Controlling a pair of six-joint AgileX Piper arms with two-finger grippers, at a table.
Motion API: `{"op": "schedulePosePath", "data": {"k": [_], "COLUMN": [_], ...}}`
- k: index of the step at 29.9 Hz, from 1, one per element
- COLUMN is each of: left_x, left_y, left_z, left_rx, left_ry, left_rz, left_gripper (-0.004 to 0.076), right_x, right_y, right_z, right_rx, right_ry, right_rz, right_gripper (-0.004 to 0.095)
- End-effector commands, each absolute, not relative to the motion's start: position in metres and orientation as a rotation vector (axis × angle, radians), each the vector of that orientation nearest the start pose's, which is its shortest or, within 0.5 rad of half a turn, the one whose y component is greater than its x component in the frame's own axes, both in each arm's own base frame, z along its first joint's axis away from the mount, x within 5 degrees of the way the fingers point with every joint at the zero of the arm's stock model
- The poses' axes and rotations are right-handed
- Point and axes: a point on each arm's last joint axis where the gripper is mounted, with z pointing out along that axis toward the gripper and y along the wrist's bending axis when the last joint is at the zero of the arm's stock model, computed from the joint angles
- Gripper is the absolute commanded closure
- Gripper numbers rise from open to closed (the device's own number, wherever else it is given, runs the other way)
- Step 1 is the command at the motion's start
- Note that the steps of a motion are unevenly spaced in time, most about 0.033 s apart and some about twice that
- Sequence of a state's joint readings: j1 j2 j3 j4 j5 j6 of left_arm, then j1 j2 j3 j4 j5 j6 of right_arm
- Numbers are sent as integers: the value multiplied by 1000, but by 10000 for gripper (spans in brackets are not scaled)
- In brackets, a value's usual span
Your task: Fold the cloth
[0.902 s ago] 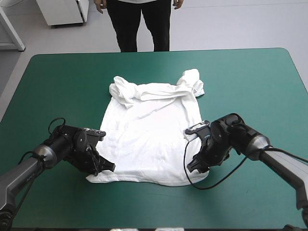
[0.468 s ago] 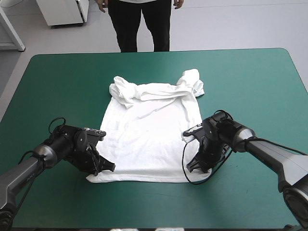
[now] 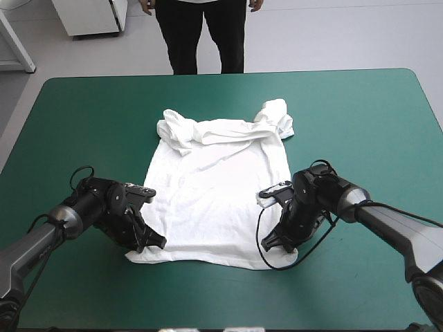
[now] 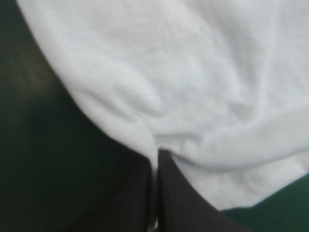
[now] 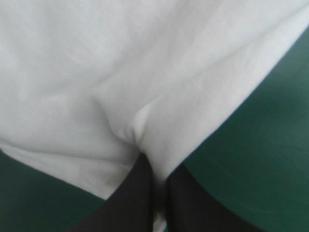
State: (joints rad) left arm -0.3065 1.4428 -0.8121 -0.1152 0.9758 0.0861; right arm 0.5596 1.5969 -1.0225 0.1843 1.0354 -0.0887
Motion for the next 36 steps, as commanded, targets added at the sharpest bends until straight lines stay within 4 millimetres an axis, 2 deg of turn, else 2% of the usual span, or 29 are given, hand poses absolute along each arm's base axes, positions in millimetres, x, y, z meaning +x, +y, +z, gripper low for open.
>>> {"op": "schedulePosePath", "data": {"k": [1, 8, 11, 16, 22, 26, 30, 36], "left_x": [217, 185, 169, 149, 118, 97, 83, 72], "left_y": [-88, -78, -73, -68, -62, -57, -51, -46], "left_z": [257, 369, 415, 479, 555, 592, 617, 646], "left_rx": [463, 505, 506, 502, 493, 481, 448, 401], "left_ry": [2871, 2575, 2439, 2227, 1877, 1651, 1469, 1179], "left_rz": [-318, -340, -350, -384, -435, -439, -438, -411], "left_gripper": [734, 734, 734, 734, 734, 734, 734, 734], "right_x": [223, 205, 195, 180, 155, 134, 115, 99], "right_y": [156, 137, 127, 112, 90, 72, 59, 51], "right_z": [265, 346, 387, 459, 544, 589, 624, 658], "right_rx": [-799, -714, -661, -569, -472, -403, -351, -298], "right_ry": [2879, 2690, 2577, 2334, 2015, 1799, 1574, 1275], "right_rz": [281, 260, 260, 277, 307, 312, 337, 382], "right_gripper": [921, 921, 921, 921, 921, 921, 921, 921]}}
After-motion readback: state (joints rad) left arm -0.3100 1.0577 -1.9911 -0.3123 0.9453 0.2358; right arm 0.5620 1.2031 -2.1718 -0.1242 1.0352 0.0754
